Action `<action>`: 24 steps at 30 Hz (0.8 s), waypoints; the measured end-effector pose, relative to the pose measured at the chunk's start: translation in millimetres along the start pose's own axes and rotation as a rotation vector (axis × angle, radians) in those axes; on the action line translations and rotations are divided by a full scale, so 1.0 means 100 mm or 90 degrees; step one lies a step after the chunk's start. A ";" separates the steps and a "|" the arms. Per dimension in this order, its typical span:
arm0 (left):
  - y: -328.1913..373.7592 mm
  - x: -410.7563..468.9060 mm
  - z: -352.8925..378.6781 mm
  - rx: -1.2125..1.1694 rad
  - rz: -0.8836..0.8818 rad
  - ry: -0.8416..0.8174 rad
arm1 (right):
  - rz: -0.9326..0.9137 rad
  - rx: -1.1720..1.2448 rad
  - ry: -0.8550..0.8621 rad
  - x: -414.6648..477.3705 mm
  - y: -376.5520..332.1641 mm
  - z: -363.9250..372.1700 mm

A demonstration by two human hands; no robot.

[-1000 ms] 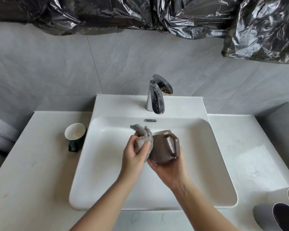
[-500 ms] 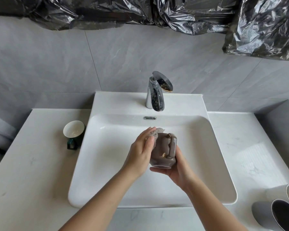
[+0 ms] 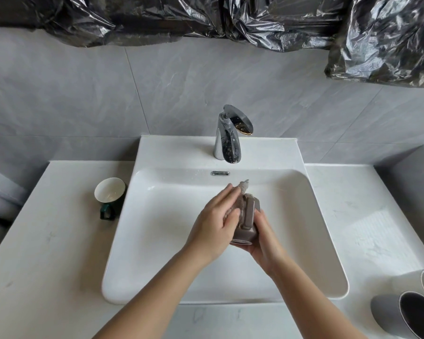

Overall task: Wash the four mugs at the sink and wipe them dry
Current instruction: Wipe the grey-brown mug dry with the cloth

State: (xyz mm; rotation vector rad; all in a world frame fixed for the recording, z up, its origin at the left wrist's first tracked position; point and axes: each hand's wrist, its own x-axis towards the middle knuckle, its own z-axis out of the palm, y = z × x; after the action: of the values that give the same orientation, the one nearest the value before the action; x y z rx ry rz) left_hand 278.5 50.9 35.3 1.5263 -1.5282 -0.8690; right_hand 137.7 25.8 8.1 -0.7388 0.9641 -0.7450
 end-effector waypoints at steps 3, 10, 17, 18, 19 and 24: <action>-0.04 -0.12 0.09 0.046 0.073 0.021 | 0.006 0.003 0.021 0.01 0.00 -0.02; 0.01 -0.08 0.11 0.071 0.118 0.046 | 0.024 0.033 -0.003 0.01 0.00 -0.07; 0.01 -0.04 0.07 -0.049 0.002 0.084 | -0.001 0.023 0.001 -0.03 0.06 -0.06; 0.01 -0.09 0.07 -0.055 0.021 0.088 | -0.012 0.021 0.006 -0.02 0.04 -0.06; 0.01 -0.14 0.08 -0.062 0.033 0.092 | -0.023 0.026 0.011 -0.01 0.02 -0.05; 0.00 -0.24 0.06 -0.120 0.052 0.100 | -0.082 0.060 0.036 0.07 -0.10 -0.02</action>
State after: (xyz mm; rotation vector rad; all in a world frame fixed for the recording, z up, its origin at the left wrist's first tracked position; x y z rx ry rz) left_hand 272.3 74.3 31.3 1.3533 -1.3462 -0.8029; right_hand 136.5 14.2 12.2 -0.7047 0.9319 -0.9213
